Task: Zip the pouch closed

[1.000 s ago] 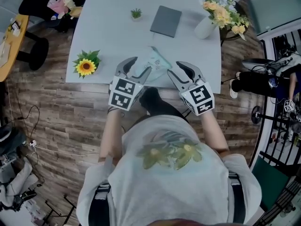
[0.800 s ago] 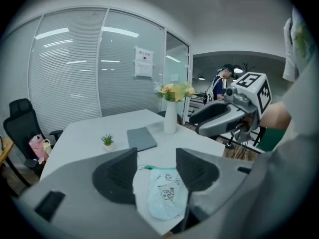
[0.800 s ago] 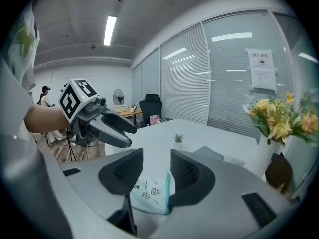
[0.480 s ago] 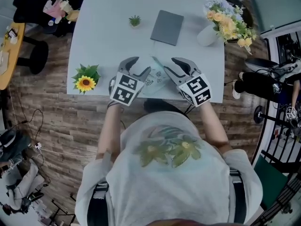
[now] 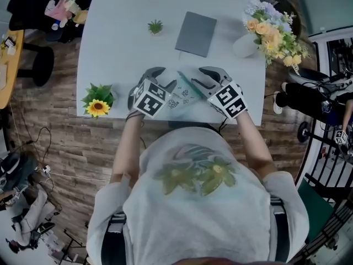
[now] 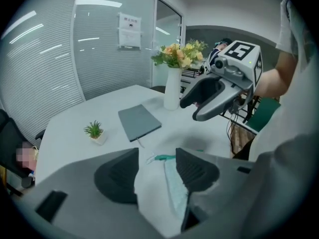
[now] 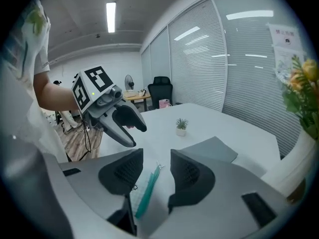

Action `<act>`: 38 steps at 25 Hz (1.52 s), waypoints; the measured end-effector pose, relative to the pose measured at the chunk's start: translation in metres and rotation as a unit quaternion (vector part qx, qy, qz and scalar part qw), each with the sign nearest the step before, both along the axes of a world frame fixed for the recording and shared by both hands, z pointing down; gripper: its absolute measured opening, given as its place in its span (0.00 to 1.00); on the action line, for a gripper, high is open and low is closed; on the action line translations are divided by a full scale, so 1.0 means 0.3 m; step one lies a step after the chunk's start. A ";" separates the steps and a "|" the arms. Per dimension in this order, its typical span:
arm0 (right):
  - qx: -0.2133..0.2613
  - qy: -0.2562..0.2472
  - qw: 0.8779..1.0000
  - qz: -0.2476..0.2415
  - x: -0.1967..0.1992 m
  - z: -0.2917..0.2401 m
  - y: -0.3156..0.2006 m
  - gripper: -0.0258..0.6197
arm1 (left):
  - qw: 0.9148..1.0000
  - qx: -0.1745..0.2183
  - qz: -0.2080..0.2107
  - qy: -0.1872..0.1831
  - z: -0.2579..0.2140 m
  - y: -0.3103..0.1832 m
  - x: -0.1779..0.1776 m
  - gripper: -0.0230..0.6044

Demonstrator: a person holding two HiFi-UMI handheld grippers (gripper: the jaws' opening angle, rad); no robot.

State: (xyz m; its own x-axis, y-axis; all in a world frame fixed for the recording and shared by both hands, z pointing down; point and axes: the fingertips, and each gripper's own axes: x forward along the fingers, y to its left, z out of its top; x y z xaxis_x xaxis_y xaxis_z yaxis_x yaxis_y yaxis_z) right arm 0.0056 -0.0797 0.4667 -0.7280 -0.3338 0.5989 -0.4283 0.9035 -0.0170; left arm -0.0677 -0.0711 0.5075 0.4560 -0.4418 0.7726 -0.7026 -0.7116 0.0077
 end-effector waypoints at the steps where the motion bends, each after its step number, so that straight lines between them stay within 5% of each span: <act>1: -0.002 0.005 1.000 -0.007 -0.005 0.015 -0.010 0.32 | 1.000 -0.004 0.004 -0.003 0.015 -0.011 0.002 0.40; 12: -0.032 0.064 0.994 -0.088 -0.064 0.193 -0.084 0.32 | 0.996 -0.060 0.055 -0.039 0.193 -0.078 0.023 0.40; 27: -0.044 0.125 0.974 -0.181 -0.140 0.379 -0.135 0.30 | 0.977 -0.117 0.147 -0.101 0.406 -0.093 0.045 0.35; 38: -0.019 0.176 0.950 -0.259 -0.167 0.466 -0.138 0.30 | 0.968 -0.151 0.166 -0.110 0.458 -0.097 0.046 0.14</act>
